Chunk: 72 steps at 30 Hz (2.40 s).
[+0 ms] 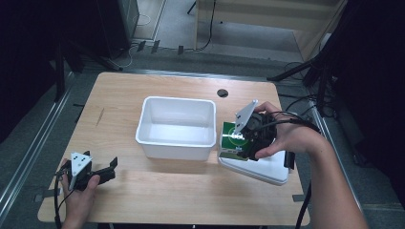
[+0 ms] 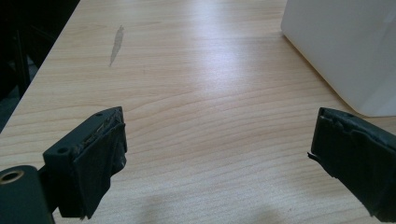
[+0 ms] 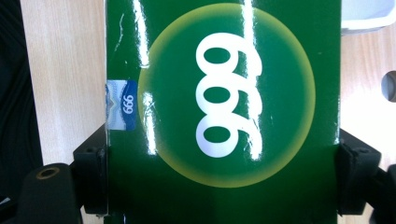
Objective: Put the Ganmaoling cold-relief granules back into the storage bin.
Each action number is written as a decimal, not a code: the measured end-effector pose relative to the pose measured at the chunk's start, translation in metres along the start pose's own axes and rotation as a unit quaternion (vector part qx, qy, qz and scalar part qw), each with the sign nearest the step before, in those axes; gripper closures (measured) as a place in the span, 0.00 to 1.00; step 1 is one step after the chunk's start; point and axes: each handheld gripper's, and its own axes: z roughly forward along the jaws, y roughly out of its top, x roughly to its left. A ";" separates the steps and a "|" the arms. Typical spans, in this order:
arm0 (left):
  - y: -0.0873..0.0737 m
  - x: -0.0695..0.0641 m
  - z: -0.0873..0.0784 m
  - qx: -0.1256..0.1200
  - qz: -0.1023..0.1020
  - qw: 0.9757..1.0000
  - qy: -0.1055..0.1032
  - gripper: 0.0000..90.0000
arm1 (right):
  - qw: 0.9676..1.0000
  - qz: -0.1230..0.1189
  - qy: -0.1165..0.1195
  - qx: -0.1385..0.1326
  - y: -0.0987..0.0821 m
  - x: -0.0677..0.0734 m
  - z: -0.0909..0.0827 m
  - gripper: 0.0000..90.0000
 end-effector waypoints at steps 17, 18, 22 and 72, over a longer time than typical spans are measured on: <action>0.000 0.000 0.000 -0.002 0.003 1.000 -0.002 0.05 | 1.000 -0.005 0.006 -0.016 0.031 -0.027 0.000 0.18; 0.000 0.000 0.000 -0.001 0.003 1.000 -0.002 0.05 | 1.000 -0.003 0.007 -0.016 0.033 -0.028 0.000 0.18; 0.000 -0.001 -0.001 0.000 0.005 1.000 -0.001 0.05 | 1.000 -0.006 0.008 -0.015 0.042 -0.033 0.002 0.18; -0.001 0.000 -0.001 -0.001 0.005 1.000 0.000 0.05 | 0.999 -0.047 0.003 0.008 0.096 -0.062 0.072 0.18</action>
